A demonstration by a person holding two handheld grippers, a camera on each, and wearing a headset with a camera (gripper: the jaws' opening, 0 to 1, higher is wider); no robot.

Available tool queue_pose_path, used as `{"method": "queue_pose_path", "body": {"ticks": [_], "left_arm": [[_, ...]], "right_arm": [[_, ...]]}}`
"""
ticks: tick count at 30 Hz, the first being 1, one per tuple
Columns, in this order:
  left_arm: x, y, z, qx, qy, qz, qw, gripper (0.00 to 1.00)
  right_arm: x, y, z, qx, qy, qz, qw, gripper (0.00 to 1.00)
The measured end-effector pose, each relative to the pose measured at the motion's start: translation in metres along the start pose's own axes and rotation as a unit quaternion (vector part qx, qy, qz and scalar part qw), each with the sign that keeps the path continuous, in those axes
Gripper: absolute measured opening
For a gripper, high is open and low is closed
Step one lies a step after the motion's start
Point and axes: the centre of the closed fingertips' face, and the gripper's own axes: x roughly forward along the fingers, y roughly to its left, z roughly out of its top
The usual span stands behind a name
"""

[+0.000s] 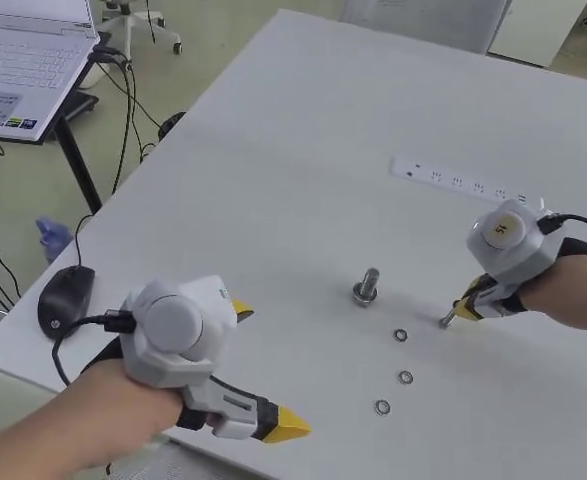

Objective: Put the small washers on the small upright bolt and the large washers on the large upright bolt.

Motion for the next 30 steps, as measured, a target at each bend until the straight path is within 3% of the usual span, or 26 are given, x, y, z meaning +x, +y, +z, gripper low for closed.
{"method": "queue_pose_path", "body": {"ticks": [30], "left_arm": [[0.014, 0.009, -0.009, -0.013, 0.010, -0.005, 0.9999, 0.90]], "right_arm": [[0.038, 0.003, -0.005, -0.020, 0.028, 0.020, 0.9992, 0.13]]}}
